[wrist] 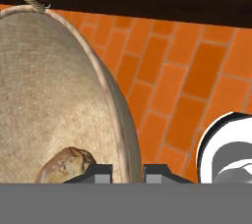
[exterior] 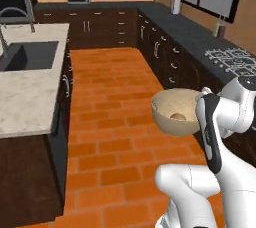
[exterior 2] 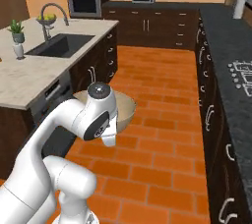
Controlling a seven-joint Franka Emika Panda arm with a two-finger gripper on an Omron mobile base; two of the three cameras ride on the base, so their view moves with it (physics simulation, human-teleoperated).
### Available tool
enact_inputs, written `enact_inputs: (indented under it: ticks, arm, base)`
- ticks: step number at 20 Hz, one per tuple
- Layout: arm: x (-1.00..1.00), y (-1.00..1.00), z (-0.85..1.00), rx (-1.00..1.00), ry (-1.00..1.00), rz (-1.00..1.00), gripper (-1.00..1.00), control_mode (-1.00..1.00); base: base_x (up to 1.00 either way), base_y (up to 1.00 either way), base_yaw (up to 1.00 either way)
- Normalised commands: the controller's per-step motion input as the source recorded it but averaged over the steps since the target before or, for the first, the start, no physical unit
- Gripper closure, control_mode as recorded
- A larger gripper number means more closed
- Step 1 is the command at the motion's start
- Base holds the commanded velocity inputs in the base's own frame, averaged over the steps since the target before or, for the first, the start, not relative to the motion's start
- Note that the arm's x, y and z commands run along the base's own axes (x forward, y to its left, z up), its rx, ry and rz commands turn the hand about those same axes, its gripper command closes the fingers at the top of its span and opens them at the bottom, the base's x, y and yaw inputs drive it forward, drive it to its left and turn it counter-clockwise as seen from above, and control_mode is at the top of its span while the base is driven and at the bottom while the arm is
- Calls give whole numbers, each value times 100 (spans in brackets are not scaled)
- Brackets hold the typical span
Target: Open the cabinet, pick up the bread from the cabinet and place it in the basket. Then move the basket to the dining counter.
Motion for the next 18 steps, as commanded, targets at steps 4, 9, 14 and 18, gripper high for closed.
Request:
enact_inputs:
  ticks: [4, 9, 14, 18]
  arm:
    - [0, 0, 0, 0, 0, 0, 100, 100]
    - [0, 0, 0, 0, 0, 0, 100, 100]
    - [0, 0, 0, 0, 0, 0, 100, 100]
    - [0, 0, 0, 0, 0, 0, 100, 100]
  base:
    - [3, 94, 40]
    - [2, 100, 0]
    - [16, 100, 0]
    - [32, 100, 0]
